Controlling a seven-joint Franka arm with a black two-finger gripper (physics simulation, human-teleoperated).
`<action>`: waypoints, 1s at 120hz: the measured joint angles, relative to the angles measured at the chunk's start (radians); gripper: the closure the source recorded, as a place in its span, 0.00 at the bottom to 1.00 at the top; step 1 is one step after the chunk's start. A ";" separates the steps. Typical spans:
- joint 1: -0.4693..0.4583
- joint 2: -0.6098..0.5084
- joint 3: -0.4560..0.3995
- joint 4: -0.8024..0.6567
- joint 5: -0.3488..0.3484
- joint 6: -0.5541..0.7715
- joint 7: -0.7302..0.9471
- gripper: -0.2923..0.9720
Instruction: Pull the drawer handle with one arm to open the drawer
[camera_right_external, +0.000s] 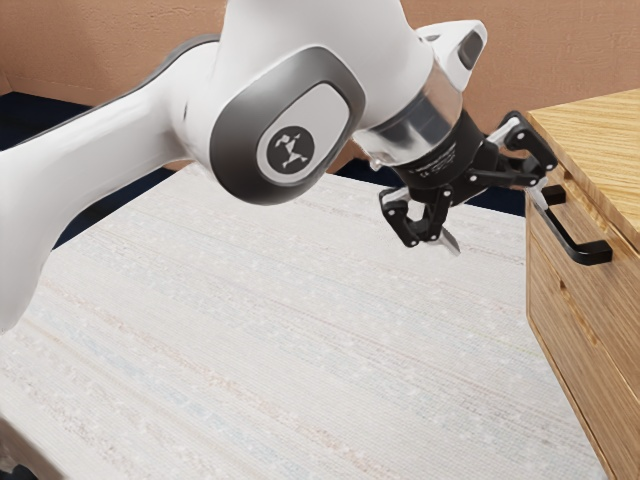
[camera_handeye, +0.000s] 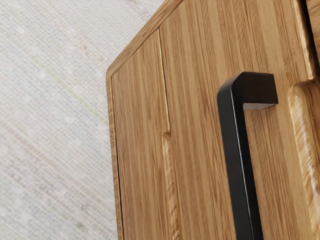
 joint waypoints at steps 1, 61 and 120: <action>-0.001 0.002 0.000 0.002 0.000 0.001 0.000 0.23; -0.019 0.058 -0.003 0.021 -0.003 0.036 0.003 0.23; -0.017 0.073 -0.003 0.015 -0.001 0.045 0.004 0.26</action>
